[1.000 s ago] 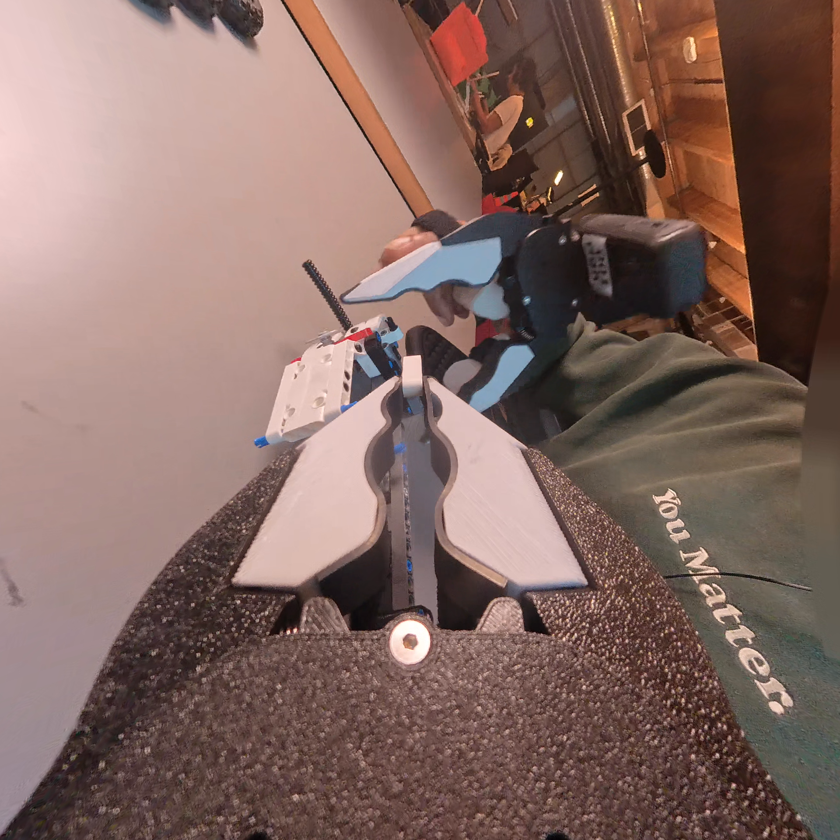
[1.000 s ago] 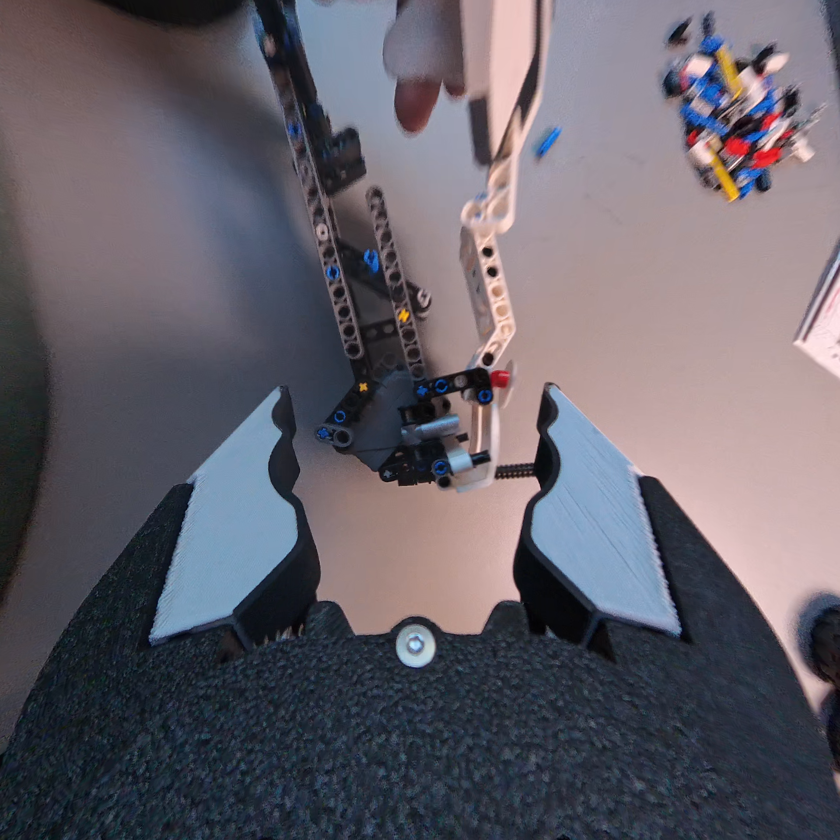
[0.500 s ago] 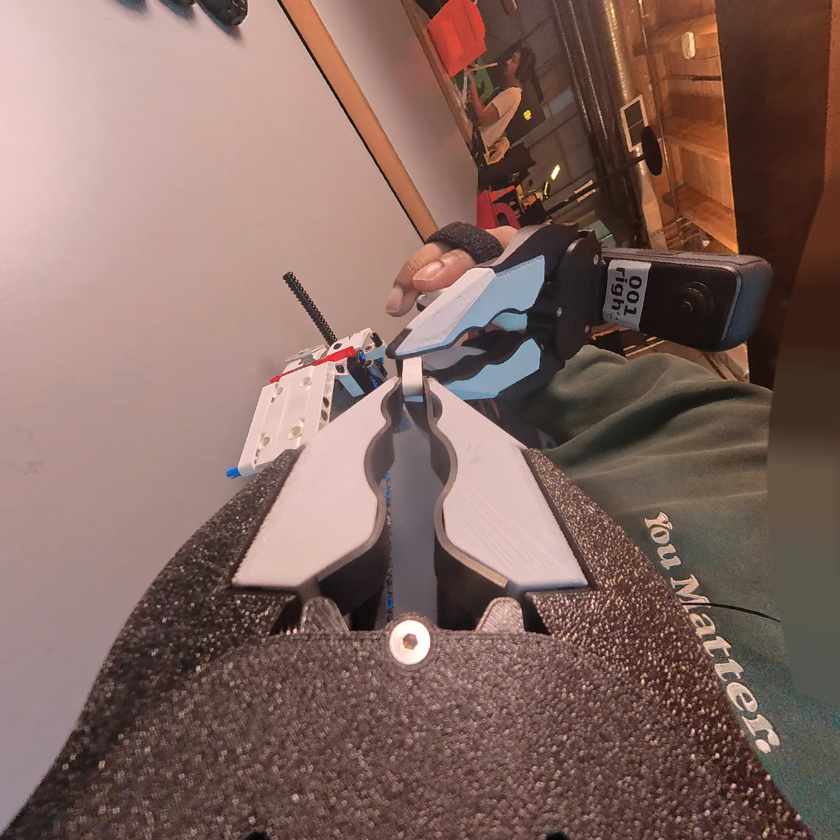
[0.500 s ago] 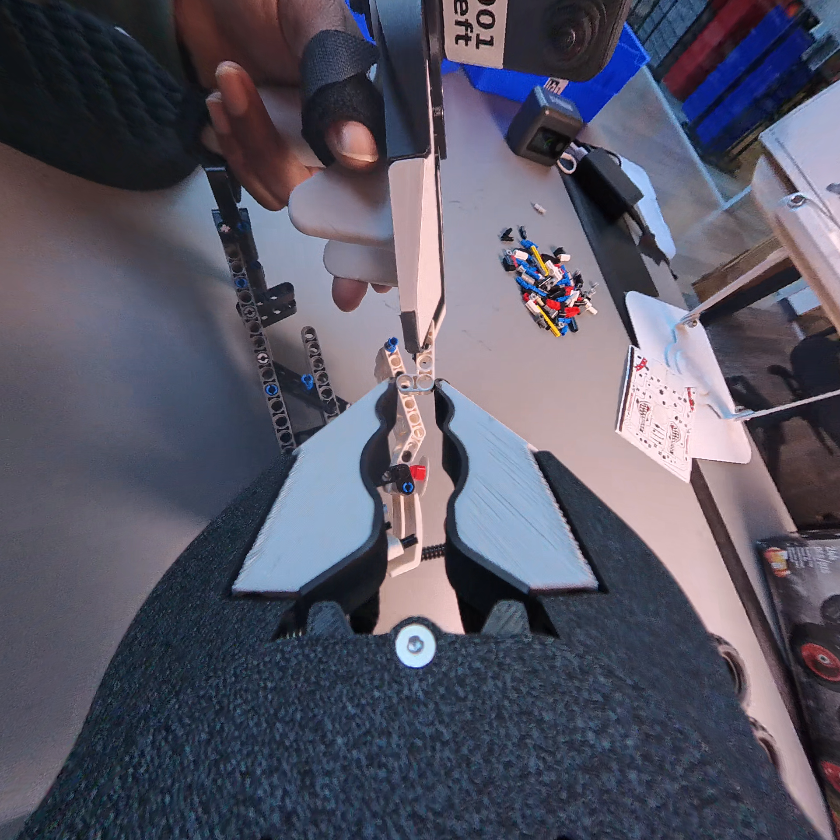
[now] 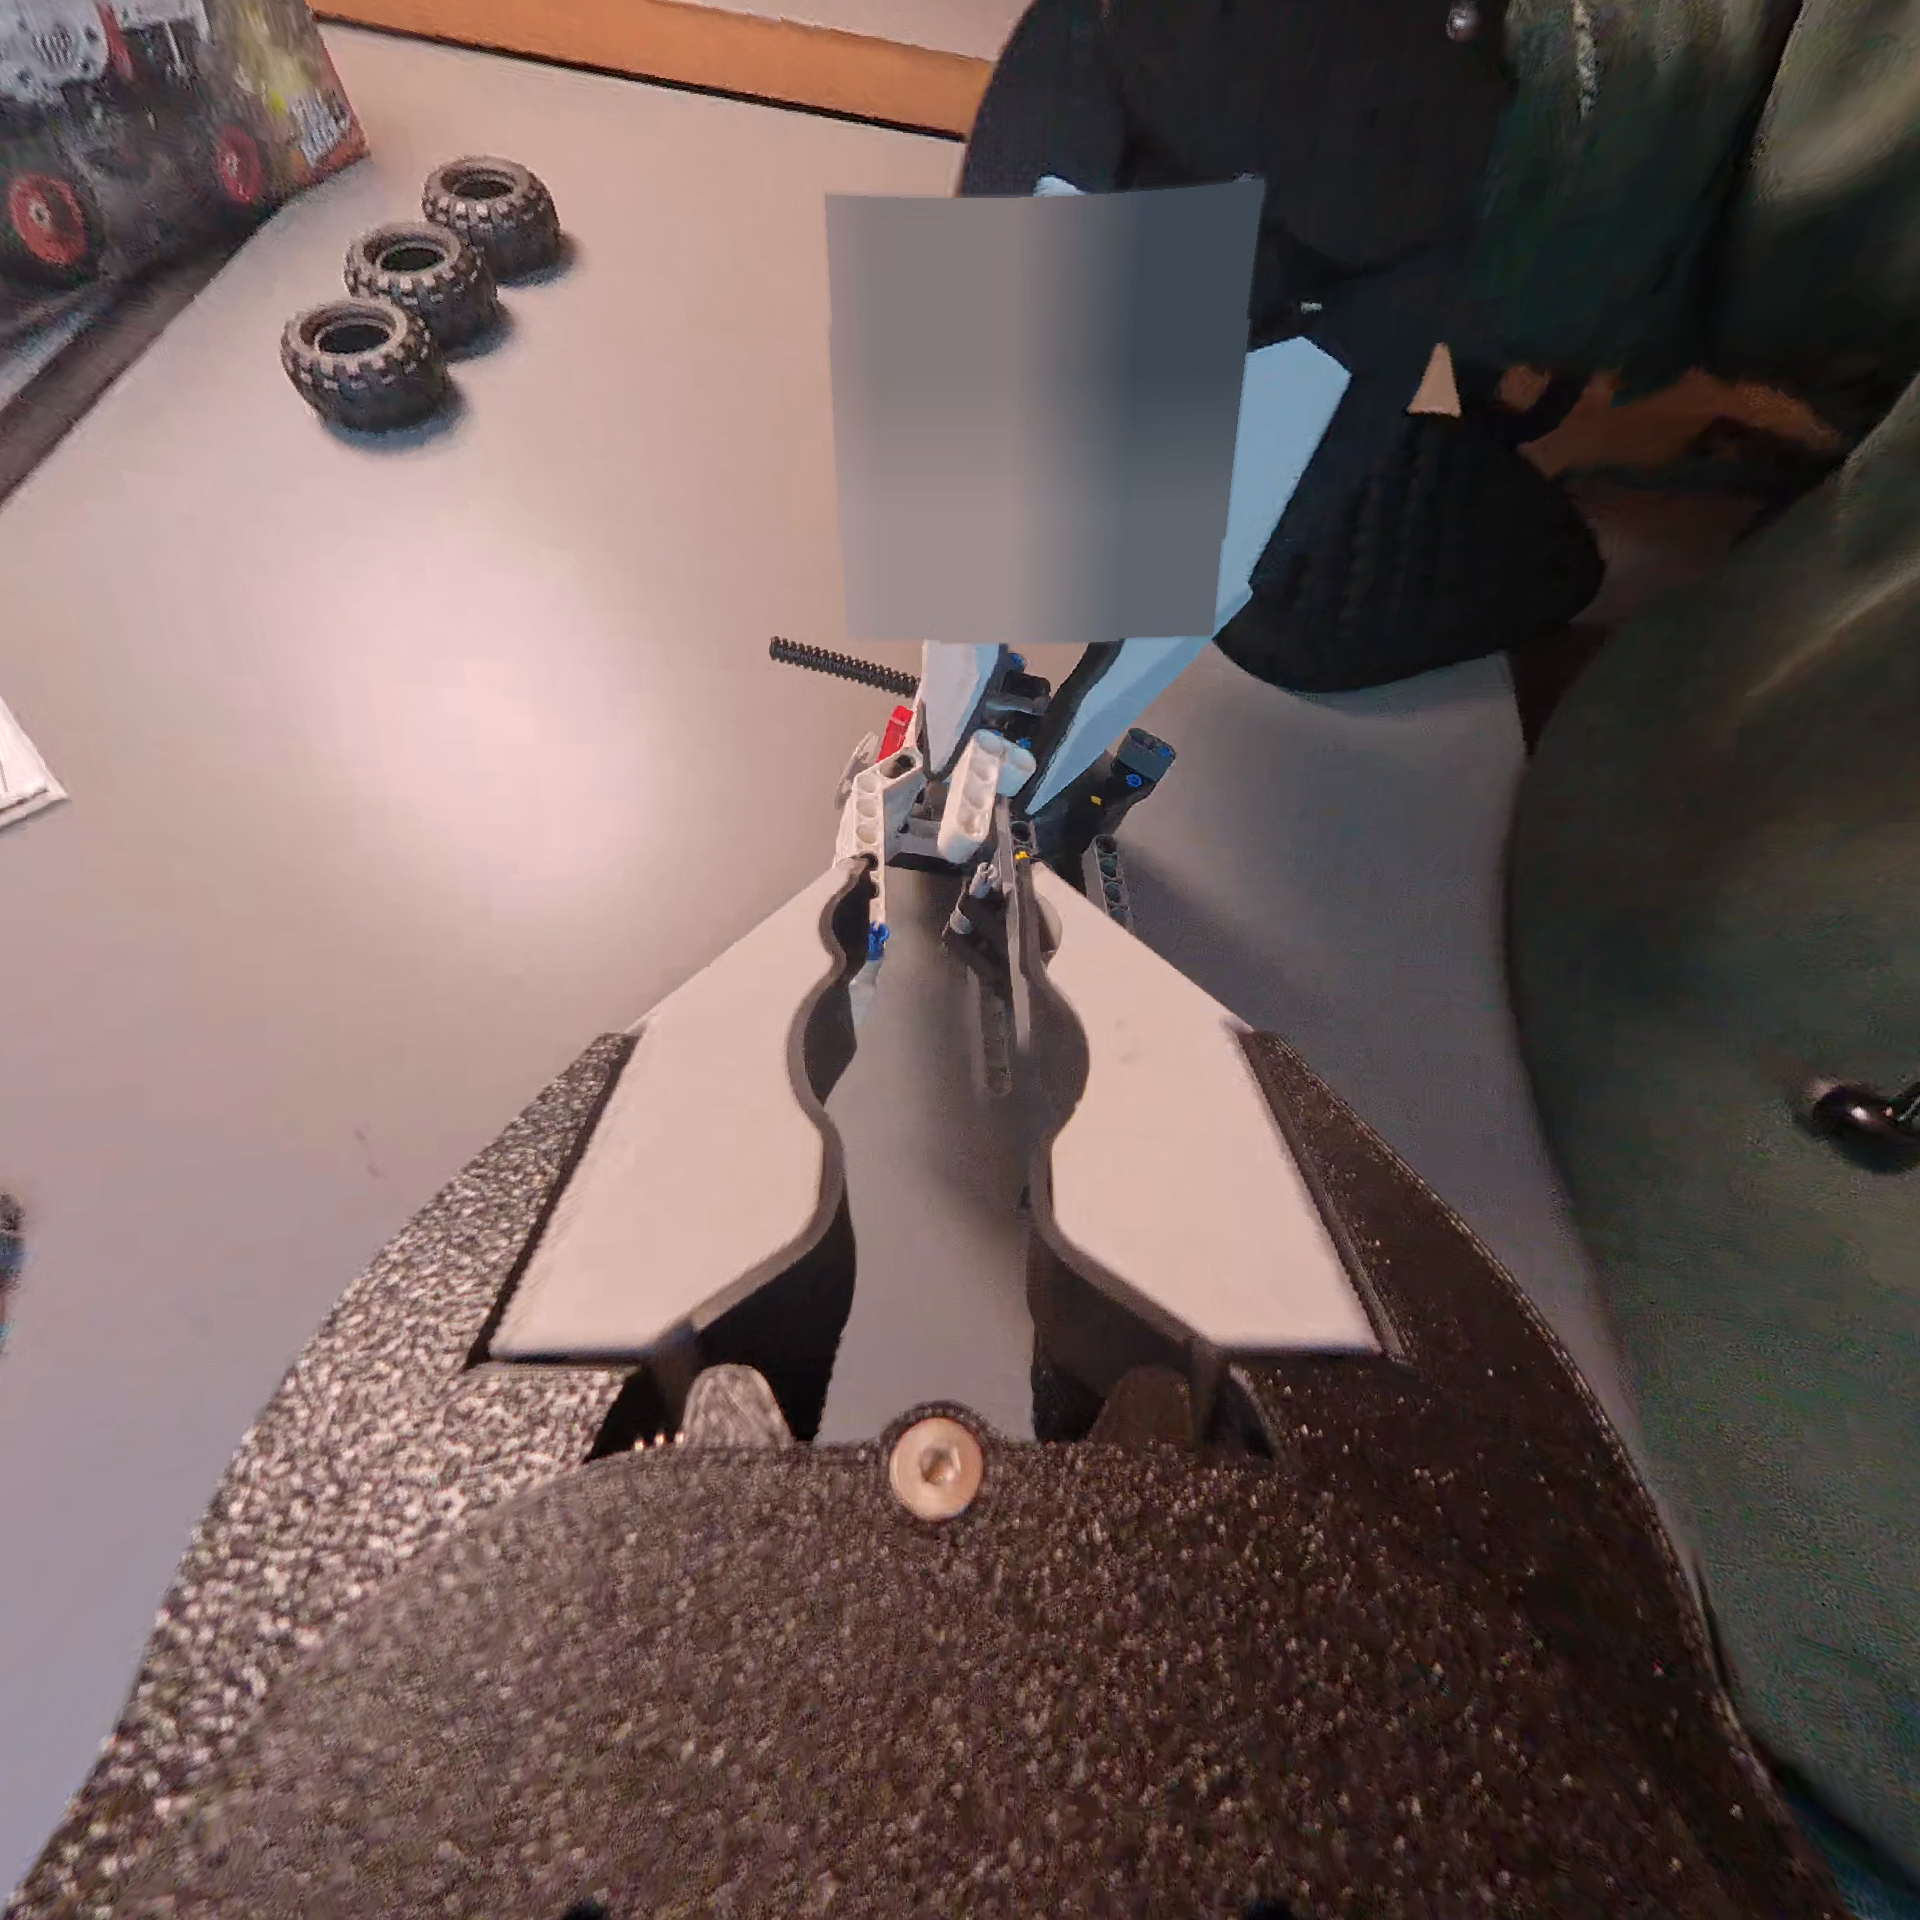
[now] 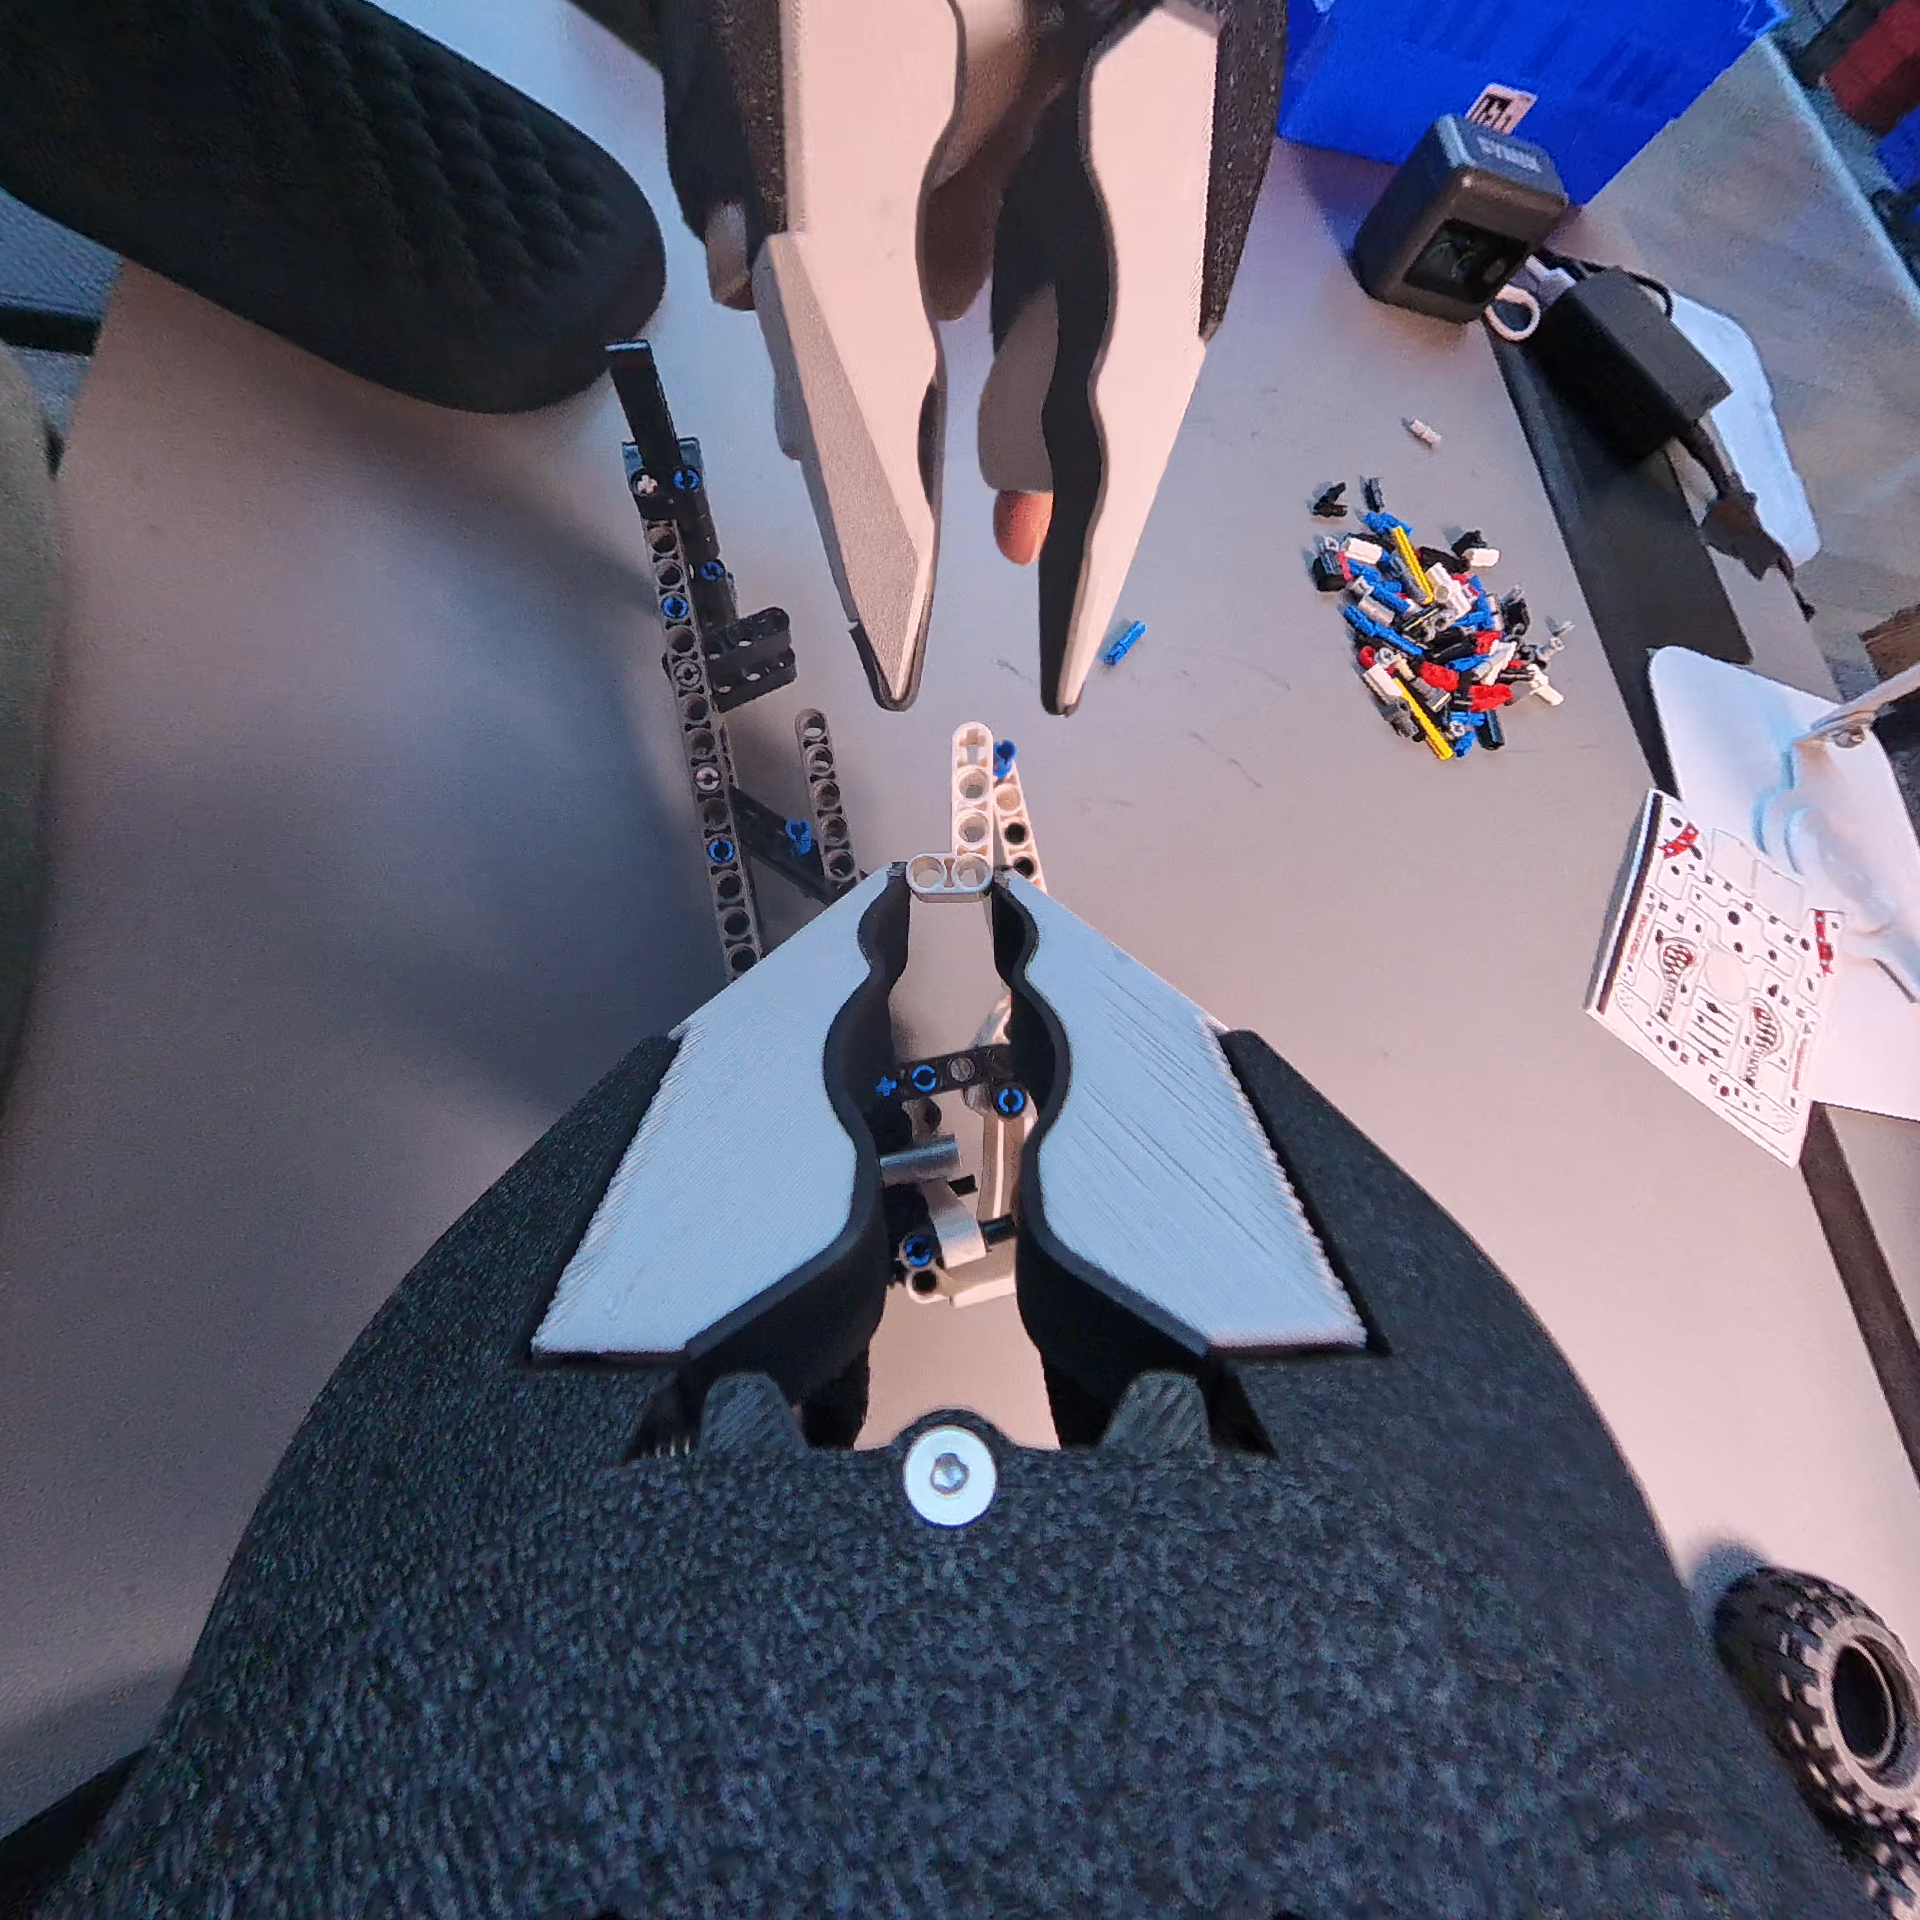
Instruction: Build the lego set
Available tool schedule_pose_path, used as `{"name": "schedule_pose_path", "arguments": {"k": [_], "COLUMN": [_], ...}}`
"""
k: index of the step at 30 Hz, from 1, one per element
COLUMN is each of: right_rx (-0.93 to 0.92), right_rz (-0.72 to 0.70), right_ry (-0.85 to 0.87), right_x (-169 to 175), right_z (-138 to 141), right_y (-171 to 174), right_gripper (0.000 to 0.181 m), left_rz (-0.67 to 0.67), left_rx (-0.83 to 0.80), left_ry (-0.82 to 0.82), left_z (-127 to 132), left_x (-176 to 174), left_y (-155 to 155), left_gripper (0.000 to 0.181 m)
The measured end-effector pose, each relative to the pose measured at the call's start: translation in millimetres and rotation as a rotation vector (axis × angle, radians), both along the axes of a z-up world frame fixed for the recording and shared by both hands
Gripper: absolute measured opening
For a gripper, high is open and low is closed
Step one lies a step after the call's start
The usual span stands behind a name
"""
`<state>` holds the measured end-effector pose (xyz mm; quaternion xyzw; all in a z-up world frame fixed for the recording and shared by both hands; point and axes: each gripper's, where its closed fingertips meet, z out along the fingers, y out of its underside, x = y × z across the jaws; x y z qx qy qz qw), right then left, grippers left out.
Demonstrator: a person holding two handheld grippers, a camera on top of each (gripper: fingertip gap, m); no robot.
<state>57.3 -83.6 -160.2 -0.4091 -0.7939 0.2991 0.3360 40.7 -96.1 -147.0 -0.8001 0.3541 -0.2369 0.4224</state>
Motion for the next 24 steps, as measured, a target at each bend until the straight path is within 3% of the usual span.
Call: {"name": "schedule_pose_path", "arguments": {"k": [4, 9, 24], "right_rx": [-0.027, -0.048, -0.05], "right_rz": [0.019, 0.041, 0.013], "right_ry": [-0.006, -0.019, -0.014], "right_x": [-6, -7, -6], "right_z": [-1, -1, -1], "right_y": [-2, -4, 4], "right_gripper": [0.016, 0.016, 0.017], "left_rz": [-0.083, -0.076, -0.048], "left_rx": [0.055, 0.085, 0.132], "left_ry": [0.111, 0.157, 0.216], "left_z": [-3, -5, -14], "left_x": [7, 7, 3], "left_y": [-4, 2, 8], "left_gripper": [0.023, 0.008, 0.007]}}
